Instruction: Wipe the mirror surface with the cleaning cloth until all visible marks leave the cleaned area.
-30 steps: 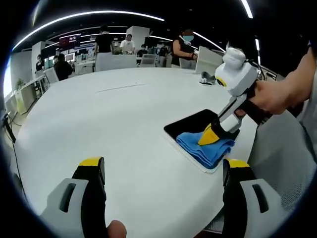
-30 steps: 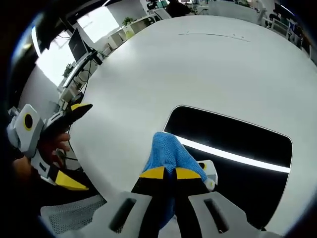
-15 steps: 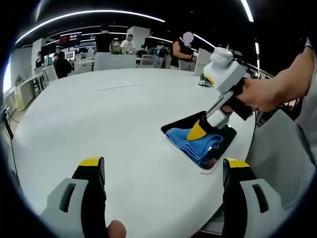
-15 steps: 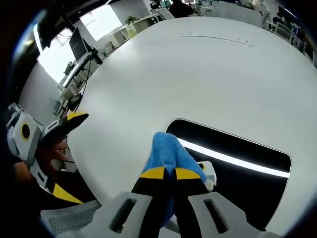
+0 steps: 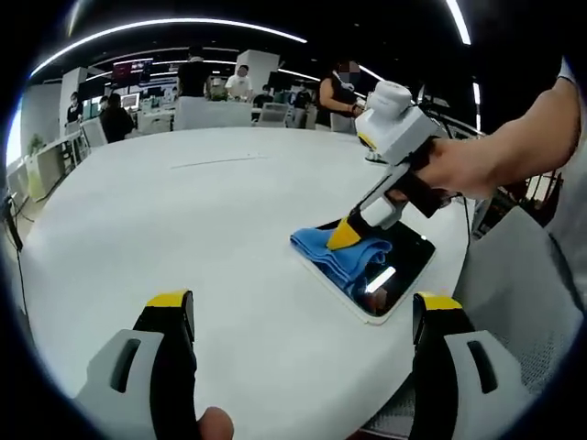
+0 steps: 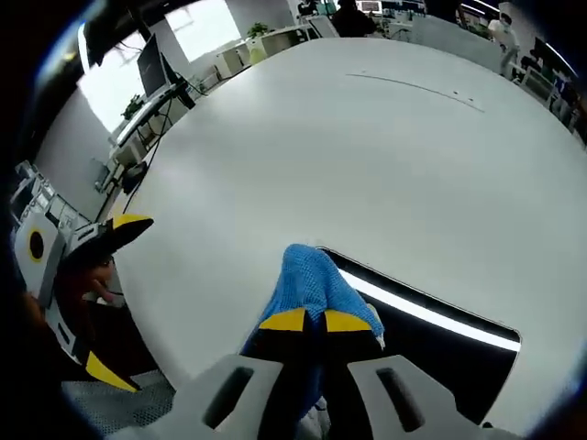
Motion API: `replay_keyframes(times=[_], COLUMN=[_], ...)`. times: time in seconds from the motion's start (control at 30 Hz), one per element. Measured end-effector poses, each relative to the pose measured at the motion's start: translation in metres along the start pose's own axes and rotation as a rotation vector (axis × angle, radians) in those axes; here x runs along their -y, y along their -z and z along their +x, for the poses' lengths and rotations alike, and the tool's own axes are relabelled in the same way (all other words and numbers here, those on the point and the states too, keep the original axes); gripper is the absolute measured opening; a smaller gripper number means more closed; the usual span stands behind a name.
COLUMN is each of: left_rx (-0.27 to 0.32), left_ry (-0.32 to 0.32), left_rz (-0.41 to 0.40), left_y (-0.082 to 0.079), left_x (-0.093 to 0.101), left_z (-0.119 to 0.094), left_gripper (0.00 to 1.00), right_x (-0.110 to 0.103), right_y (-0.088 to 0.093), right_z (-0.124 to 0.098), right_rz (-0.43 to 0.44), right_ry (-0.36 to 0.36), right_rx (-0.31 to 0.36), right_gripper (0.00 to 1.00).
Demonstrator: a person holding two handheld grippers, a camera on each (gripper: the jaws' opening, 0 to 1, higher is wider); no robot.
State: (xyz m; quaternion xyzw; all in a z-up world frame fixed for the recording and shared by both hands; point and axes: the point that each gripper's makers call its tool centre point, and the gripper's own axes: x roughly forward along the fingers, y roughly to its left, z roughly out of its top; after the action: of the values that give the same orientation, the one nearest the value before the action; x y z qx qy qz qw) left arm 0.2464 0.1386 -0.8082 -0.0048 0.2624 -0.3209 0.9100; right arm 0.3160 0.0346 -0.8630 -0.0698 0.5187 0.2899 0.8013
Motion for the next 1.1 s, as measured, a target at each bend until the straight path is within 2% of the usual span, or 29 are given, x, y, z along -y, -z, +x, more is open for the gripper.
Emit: replay_keyframes(times=[0.17, 0.37, 0.53, 0.63, 0.8, 1.1], left_rx=[0.019, 0.027, 0.023, 0.024, 0.024, 0.020], left_ry=[-0.001, 0.006, 0.017, 0.014, 0.005, -0.005], left_rz=[-0.039, -0.040, -0.002, 0.000, -0.005, -0.013], left_y=[-0.002, -0.007, -0.013, -0.014, -0.014, -0.014], left_x=[0.000, 0.002, 0.004, 0.001, -0.001, -0.001], left_z=[-0.001, 0.002, 0.001, 0.001, 0.003, 0.005], left_gripper=[0.99, 0.99, 0.99, 0.99, 0.99, 0.99], right_x=[0.001, 0.006, 0.015, 0.014, 0.014, 0.023], right_y=[-0.006, -0.014, -0.024, -0.027, -0.026, -0.023], right_z=[0.003, 0.005, 0.010, 0.011, 0.012, 0.008], right_rz=[-0.065, -0.066, -0.026, -0.057, -0.088, -0.093], right_ry=[0.015, 0.023, 0.025, 0.021, 0.028, 0.034], right_rx=[-0.016, -0.021, -0.018, -0.023, -0.024, -0.039], right_gripper=[0.00, 0.00, 0.00, 0.00, 0.00, 0.00])
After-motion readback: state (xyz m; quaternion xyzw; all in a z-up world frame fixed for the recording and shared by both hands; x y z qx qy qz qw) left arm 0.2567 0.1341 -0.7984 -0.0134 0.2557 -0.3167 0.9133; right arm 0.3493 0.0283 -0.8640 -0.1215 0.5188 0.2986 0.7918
